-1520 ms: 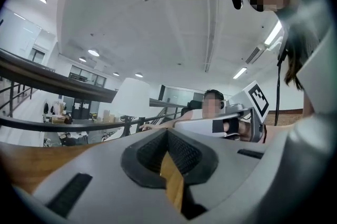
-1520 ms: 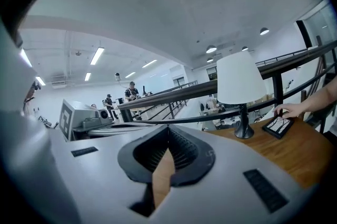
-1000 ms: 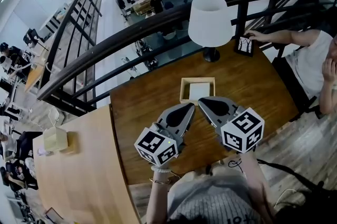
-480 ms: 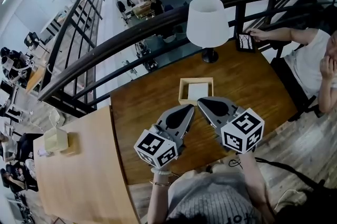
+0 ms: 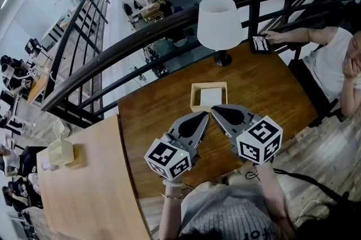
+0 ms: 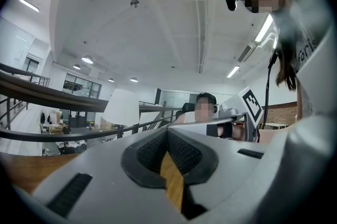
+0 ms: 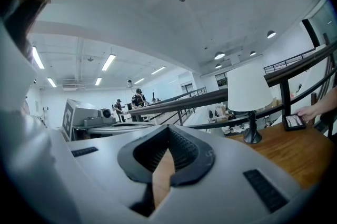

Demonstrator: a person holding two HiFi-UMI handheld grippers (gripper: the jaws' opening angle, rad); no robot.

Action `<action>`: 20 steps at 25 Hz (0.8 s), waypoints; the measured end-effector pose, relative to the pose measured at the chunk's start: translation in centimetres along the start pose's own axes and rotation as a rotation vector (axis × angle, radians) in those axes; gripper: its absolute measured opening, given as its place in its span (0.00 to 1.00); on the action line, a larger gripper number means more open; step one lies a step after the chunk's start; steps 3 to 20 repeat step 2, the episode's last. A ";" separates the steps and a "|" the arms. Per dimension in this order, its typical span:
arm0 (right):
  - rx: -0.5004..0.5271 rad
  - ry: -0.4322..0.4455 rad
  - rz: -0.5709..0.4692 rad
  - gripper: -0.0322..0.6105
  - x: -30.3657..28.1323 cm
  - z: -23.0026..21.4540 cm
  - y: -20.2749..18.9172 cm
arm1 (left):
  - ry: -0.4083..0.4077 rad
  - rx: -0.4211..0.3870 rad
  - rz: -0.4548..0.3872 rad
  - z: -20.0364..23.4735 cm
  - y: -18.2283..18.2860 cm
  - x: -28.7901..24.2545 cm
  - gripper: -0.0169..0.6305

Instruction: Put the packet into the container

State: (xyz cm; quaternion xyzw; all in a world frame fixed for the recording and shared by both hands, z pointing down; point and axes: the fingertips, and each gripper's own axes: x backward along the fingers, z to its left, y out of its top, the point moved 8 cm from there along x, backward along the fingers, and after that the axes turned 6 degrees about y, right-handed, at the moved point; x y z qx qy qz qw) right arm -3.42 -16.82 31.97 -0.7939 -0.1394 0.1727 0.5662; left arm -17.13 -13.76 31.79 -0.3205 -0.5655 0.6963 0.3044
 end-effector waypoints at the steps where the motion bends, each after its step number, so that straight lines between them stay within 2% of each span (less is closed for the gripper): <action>1: -0.001 0.000 0.000 0.07 0.0 0.0 0.0 | -0.002 0.000 0.000 0.0 0.0 0.0 0.03; 20: -0.002 -0.001 -0.001 0.07 0.1 0.1 0.0 | -0.003 0.000 0.001 -0.1 0.1 0.0 0.03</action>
